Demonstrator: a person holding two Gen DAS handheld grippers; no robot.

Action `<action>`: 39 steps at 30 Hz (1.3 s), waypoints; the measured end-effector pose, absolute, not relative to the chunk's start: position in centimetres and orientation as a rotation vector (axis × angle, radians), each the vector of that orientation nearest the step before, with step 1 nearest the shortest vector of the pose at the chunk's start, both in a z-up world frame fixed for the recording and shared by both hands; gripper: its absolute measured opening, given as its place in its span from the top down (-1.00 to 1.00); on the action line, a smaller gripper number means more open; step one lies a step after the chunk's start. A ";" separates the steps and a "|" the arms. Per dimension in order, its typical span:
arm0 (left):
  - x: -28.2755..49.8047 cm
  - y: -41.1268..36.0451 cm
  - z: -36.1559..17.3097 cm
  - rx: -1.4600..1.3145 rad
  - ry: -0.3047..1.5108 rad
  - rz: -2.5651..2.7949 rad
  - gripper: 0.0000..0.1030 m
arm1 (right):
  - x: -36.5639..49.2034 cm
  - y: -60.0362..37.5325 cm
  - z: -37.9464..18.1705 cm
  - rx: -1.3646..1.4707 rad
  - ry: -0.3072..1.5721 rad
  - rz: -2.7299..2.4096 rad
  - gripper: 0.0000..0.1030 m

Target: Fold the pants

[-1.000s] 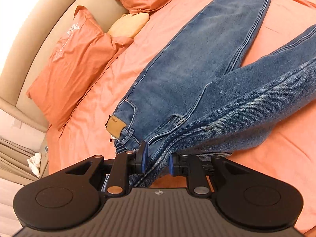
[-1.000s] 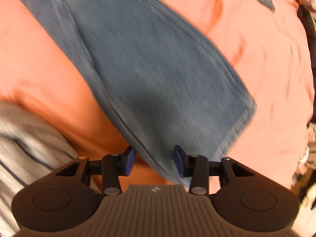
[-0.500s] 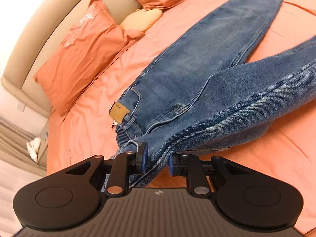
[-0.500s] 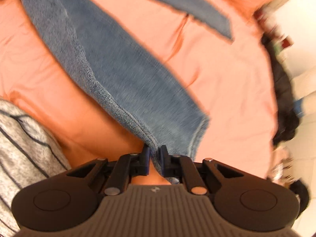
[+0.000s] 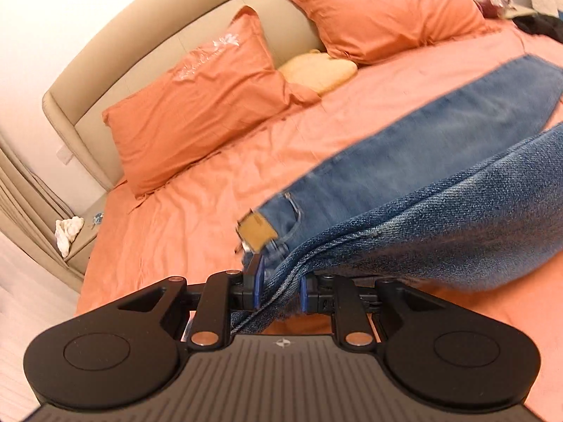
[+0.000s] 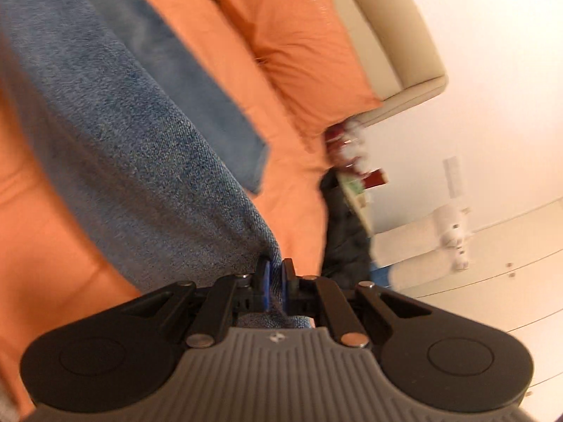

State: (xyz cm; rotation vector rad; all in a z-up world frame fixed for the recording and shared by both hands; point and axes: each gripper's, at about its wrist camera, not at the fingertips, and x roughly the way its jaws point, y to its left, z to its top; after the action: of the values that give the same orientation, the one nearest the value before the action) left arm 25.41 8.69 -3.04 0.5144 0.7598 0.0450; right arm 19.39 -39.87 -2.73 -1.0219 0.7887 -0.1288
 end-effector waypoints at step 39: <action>50.4 8.1 -16.8 0.760 0.858 -0.047 0.57 | 54.9 -35.0 -18.1 -1.228 1.004 -0.219 1.00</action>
State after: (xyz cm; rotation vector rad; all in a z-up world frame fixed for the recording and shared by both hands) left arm 50.44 8.11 -16.76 0.7597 0.8576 -0.0467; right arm 54.90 -34.98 -18.11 -1.2276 1.0042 -0.2186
